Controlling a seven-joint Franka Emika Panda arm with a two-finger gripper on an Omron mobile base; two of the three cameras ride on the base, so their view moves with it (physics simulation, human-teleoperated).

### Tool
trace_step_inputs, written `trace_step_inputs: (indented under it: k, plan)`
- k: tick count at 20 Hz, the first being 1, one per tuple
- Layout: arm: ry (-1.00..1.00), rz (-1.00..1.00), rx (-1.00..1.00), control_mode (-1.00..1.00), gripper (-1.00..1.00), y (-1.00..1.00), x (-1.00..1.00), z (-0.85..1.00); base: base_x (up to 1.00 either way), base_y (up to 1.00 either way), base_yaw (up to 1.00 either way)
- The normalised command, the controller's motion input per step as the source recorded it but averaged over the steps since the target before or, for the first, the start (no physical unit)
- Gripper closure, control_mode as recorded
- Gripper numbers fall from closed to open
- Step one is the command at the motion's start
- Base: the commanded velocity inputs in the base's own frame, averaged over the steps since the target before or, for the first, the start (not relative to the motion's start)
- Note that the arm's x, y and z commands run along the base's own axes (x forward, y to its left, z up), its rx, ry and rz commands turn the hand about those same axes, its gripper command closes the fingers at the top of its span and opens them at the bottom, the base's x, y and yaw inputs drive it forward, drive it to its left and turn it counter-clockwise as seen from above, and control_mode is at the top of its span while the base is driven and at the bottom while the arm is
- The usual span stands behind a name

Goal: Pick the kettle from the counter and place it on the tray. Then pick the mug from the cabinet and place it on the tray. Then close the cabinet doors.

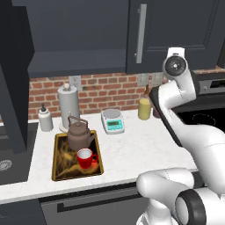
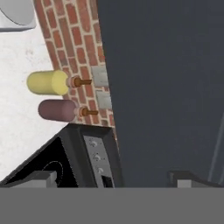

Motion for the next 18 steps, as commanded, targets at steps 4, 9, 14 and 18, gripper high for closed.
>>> trace_step_inputs:
  k: [4,9,14,18]
  plan:
    - [0.0,-0.13,0.0,-1.0,-1.0,0.0,-0.71,-0.19,0.0,0.0,0.0]
    - [0.0,-0.09,0.0,-1.0,-1.0,0.0,-0.66,-0.24,0.0,0.0,0.0]
    - [0.01,-0.01,0.0,-1.0,-1.0,0.0,-0.22,-0.06,0.0,0.0,0.0]
    - [0.0,0.0,0.0,-1.0,-1.0,0.0,-0.02,-0.02,0.0,0.0,0.0]
